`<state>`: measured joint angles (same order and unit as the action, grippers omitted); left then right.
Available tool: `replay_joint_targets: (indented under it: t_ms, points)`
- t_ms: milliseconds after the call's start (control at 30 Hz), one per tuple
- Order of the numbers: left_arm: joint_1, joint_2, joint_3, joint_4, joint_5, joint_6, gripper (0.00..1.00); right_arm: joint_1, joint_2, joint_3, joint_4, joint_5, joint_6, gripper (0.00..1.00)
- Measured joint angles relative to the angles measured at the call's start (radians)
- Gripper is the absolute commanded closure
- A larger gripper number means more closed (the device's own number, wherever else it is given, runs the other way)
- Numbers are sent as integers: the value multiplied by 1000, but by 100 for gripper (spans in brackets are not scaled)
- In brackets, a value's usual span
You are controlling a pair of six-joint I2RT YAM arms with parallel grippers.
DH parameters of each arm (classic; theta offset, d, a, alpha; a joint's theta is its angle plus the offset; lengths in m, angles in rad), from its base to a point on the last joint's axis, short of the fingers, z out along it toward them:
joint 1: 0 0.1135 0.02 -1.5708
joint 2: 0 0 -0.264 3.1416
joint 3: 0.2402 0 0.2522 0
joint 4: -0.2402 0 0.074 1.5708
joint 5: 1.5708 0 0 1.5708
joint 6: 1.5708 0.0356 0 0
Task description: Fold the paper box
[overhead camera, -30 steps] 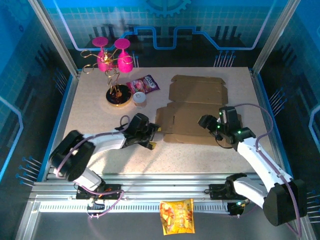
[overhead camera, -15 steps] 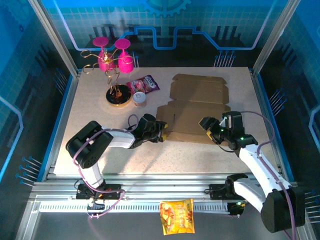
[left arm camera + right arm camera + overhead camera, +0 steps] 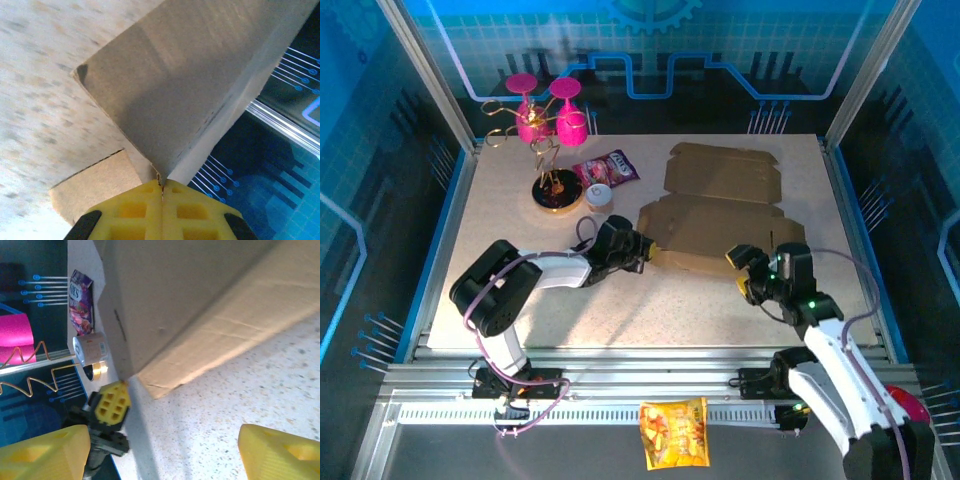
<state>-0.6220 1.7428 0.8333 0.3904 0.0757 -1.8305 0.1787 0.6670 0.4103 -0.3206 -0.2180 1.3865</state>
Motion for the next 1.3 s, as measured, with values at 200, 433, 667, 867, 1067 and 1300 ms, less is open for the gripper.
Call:
replay_joint_targets:
  t_ms: [200, 433, 667, 867, 1067, 1300]
  points:
    - [0, -83, 79, -105, 19, -3, 100, 103, -75, -142, 71, 151, 214, 16]
    - [0, -97, 93, -170, 44, -3, 100, 129, 77, -146, 301, 245, 278, 19]
    - [0, -97, 109, -203, 57, -3, 100, 136, 233, -119, 499, 257, 283, 29]
    - [2, -98, 129, -208, 66, -2, 100, 133, 356, -114, 659, 264, 281, 54]
    - [12, -106, 131, -224, 71, 0, 100, 117, 420, -88, 747, 264, 257, 90]
    - [41, -152, 188, -335, 92, 75, 53, 94, 363, 101, 597, 262, 183, 100]
